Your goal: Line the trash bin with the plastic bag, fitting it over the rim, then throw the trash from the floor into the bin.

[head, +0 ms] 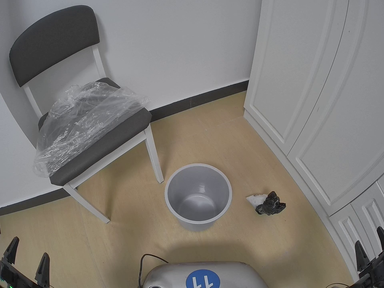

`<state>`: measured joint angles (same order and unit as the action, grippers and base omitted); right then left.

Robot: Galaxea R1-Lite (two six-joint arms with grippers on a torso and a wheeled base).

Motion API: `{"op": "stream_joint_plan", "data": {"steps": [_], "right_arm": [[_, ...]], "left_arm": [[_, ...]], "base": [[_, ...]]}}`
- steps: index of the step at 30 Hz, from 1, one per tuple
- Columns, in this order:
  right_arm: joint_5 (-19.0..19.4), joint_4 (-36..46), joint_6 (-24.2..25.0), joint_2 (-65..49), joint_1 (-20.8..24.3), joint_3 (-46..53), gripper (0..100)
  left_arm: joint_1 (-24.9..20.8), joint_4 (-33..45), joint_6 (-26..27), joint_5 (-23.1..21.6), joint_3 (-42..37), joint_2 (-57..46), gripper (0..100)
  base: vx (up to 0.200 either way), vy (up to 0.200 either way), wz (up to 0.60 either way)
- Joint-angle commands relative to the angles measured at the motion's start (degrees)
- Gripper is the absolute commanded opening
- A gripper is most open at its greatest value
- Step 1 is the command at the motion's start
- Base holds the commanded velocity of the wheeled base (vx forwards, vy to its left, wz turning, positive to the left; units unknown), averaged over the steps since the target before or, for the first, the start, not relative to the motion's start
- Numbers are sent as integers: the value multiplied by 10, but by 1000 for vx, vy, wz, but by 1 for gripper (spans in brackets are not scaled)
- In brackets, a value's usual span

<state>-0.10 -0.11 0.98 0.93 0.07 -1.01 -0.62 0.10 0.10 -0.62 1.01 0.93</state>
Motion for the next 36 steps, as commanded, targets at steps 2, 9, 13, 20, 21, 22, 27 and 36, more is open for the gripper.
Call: {"op": "stream_joint_plan", "data": {"steps": [2,9,13,20,21,22,27,36], "right_arm": [[0,0,0,-9,0,8,100],[0,0,-1,-9,0,9,100],[0,0,0,-9,0,9,100],[0,0,-1,-9,0,9,100],[0,0,-1,-9,0,9,100],[0,0,-1,-9,0,9,100],[0,0,-1,-9,0,9,100],[4,1,-28,-9,-1,8,100]], "left_arm": [[0,0,0,0,-10,-9,100],[0,0,0,0,-10,-9,100],[0,0,0,0,-10,-9,100],[0,0,-1,0,-10,-9,100],[0,0,-1,0,-10,-9,100],[0,0,0,0,-10,-9,100],[1,0,-1,0,-10,-9,100],[0,2,4,-4,-10,-9,100]], "base": [[0,0,0],[0,0,0],[0,0,0],[0,0,0],[0,0,0],[0,0,0],[0,0,0],[0,0,0]]}}
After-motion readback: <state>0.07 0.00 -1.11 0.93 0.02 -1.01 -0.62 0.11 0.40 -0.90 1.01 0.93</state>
